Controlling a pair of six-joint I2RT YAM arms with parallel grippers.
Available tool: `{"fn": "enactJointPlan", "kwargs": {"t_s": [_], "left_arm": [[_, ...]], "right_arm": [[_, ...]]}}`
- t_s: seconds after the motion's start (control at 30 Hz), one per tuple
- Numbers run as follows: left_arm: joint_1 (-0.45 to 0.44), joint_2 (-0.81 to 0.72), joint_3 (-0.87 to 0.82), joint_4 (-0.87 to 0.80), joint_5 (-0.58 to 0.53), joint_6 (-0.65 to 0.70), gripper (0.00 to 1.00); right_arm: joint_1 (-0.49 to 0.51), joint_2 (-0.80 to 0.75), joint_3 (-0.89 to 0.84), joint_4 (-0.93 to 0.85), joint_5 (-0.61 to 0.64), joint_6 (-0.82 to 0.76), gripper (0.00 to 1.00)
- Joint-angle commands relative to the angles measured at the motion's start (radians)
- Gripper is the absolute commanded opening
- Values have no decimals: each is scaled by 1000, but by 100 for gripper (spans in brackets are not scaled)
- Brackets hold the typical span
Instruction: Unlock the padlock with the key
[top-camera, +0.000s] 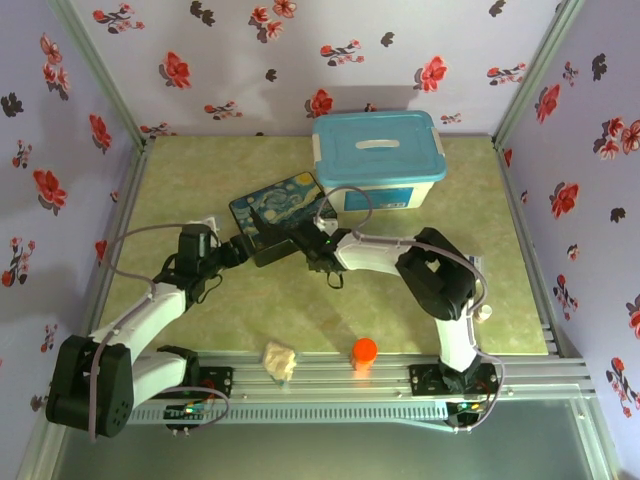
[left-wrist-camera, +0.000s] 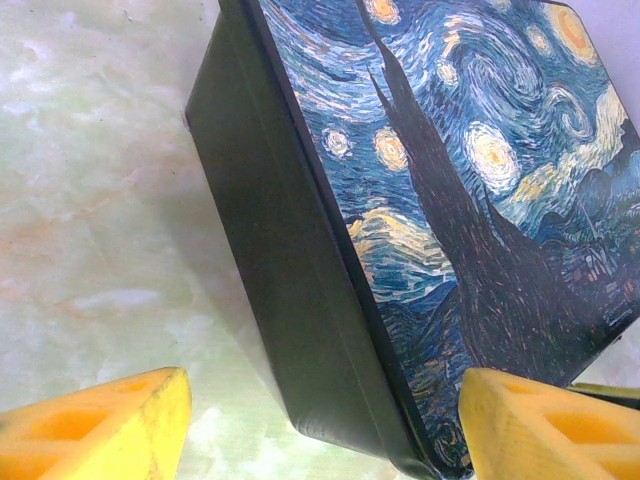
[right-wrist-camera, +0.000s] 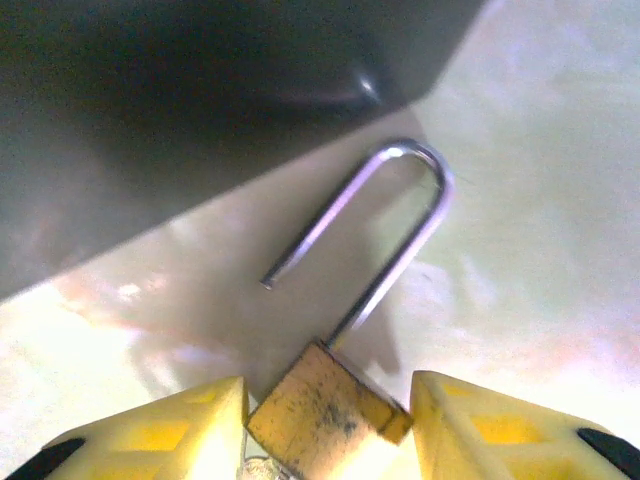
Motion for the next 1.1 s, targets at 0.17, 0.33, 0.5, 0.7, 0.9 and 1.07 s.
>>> {"fn": "enactJointPlan", "kwargs": {"t_s": [0.17,0.33,0.5,0.7,0.9,1.07], "left_arm": [[9,-11,-12,21,7,8,71],[9,-19,-8,11,8,10,72],[9,-28,-8,-1,8,8,72],[10,-37,-24,1,7,7,71],[11,-25,-22,11,7,3,71],[9,-32,-23,7,8,1,71]], "right_arm": [[9,-86,-40,-61,49,-29,52],[5,-34,6,-14,38,-18,54],[-5,15,33,-48,73,-11,45],[-15,-28,-65,-26,70,8,37],[-27,-76,-128,-17,86,2,32],[-41,-96,-150,-24,75,-7,32]]}}
